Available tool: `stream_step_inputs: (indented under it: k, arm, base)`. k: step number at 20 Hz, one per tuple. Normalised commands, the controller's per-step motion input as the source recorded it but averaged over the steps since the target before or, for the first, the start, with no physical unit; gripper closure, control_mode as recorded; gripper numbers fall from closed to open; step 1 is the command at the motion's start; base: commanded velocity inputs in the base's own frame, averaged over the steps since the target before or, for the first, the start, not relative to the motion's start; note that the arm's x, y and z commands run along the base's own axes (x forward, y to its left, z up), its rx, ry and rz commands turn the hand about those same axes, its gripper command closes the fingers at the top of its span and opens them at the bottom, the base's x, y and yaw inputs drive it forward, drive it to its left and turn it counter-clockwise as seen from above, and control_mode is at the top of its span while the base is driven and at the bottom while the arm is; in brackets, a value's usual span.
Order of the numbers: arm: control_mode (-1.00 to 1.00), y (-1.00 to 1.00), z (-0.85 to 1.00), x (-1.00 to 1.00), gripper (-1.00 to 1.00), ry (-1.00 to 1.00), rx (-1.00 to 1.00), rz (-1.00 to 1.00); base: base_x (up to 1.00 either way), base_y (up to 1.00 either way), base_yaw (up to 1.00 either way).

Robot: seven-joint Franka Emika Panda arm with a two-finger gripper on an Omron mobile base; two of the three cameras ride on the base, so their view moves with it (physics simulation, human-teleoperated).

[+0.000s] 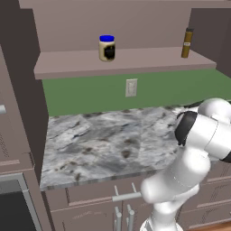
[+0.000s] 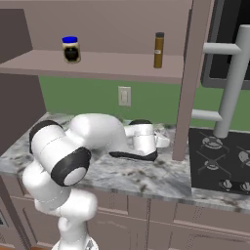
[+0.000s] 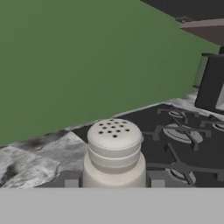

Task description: Collect the turmeric, mayonnaise, and shaker from the cabinet and place them next to the stove.

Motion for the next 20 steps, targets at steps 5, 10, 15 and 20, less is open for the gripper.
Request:
stream_step_inputs:
  k: [5, 10, 15, 20]
  arm:
    - [-1.00, 0.06, -0.23, -0.21, 1.00, 0.00, 0.00, 0.09]
    - [-1.00, 0.10, 0.00, -0.02, 1.00, 0.05, 0.00, 0.07]
    - [-1.00, 0.21, 0.00, 0.00, 1.00, 0.11, 0.00, 0.02]
    - [-1.00, 0.14, -0.05, 0.00, 1.00, 0.04, 0.00, 0.00]
  base:
    - [0.00, 0.00, 0.00]
    - [0.00, 0.00, 0.00]
    - [0.00, 0.00, 0.00]
    - [0.00, 0.00, 0.00]
